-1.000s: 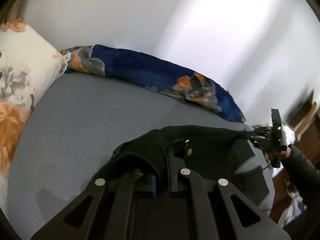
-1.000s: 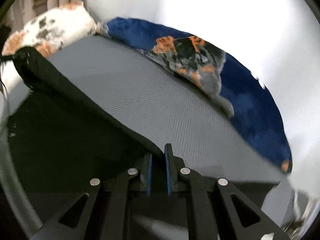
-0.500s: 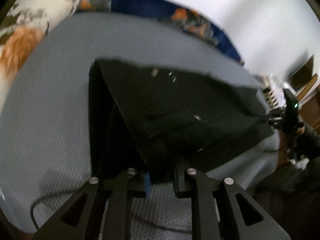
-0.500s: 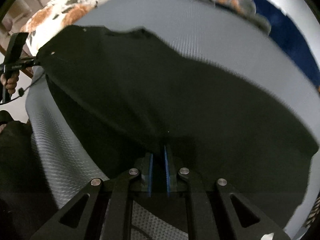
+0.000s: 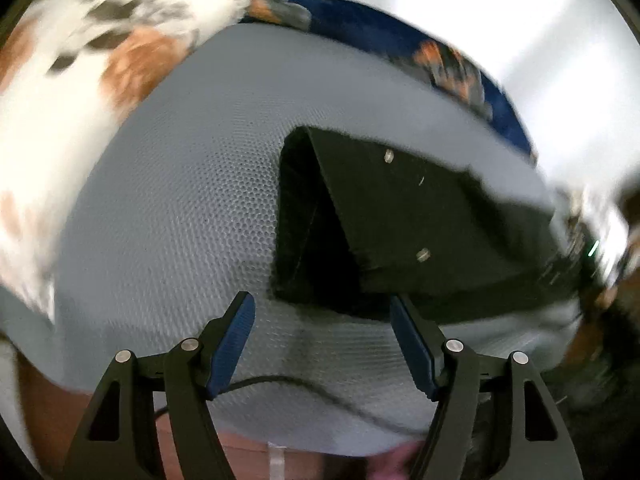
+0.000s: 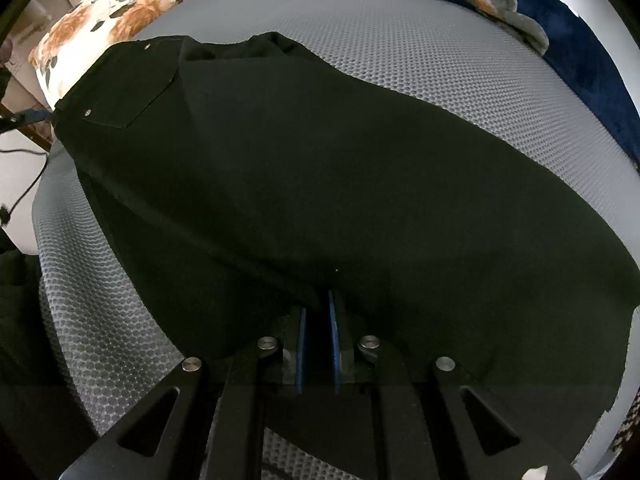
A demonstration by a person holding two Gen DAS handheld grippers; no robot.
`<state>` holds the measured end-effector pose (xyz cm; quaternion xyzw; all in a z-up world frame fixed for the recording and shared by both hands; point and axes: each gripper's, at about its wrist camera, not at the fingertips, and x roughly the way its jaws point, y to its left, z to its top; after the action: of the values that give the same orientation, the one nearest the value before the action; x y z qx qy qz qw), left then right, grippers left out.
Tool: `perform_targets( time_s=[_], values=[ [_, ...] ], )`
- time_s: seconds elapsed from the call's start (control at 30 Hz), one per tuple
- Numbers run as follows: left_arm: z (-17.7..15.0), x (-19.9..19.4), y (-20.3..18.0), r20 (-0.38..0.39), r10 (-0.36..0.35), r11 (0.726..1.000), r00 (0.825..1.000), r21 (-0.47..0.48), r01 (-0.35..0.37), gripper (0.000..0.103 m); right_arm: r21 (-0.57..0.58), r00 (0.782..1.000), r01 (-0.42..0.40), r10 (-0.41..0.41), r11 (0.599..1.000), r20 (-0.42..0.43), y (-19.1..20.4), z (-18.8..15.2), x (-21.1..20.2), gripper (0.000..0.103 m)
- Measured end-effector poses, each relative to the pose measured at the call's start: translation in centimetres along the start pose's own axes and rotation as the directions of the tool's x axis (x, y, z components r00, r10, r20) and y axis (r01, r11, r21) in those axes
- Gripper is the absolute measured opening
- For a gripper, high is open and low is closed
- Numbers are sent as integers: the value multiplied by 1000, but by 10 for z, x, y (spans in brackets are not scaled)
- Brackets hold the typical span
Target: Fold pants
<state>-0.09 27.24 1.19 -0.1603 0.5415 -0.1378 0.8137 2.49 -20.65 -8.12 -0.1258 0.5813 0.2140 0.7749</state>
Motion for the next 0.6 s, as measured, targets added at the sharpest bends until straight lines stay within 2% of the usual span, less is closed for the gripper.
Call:
perform_targets(
  time_s=[0.07,0.13,0.2,0.3,0.33,0.37,0.4,0.43,0.5,0.6],
  values=[
    [-3,-2,-8,12,-52,996,999,-76,53,69,1,1000,2,-2,1000,4,1,-1,0,9],
    [-5,9,-15,-19,-98,982,995,-163,93,70,-1,1000,5,-5,1000,7,4,-7,-1,9],
    [-12,28,-16,-41,-160,950,986,-277,143,69,-4,1000,5,-5,1000,10,5,-10,-2,9],
    [-19,55,-16,-55,-175,915,983,-377,142,65,-2,1000,5,-5,1000,16,5,-14,-3,9],
    [-21,59,-15,-50,-169,909,984,-393,137,62,0,1000,5,-5,1000,17,5,-10,-3,9],
    [-22,63,-13,-40,-161,902,986,-411,131,52,4,1000,6,-6,1000,19,4,-9,-4,9],
    [-21,67,-10,-28,-161,897,987,-421,134,30,16,1000,4,-4,1000,24,3,-11,-6,9],
    [-20,70,-7,-25,-157,894,987,-429,131,24,31,1000,-2,1,1000,31,3,-12,-10,9],
    [-14,67,-8,-11,-138,897,990,-425,121,18,68,998,-17,13,998,56,3,-14,-25,9],
    [5,54,-23,38,-99,936,994,-335,106,16,66,995,-36,30,997,95,12,-15,-51,9]
  ],
)
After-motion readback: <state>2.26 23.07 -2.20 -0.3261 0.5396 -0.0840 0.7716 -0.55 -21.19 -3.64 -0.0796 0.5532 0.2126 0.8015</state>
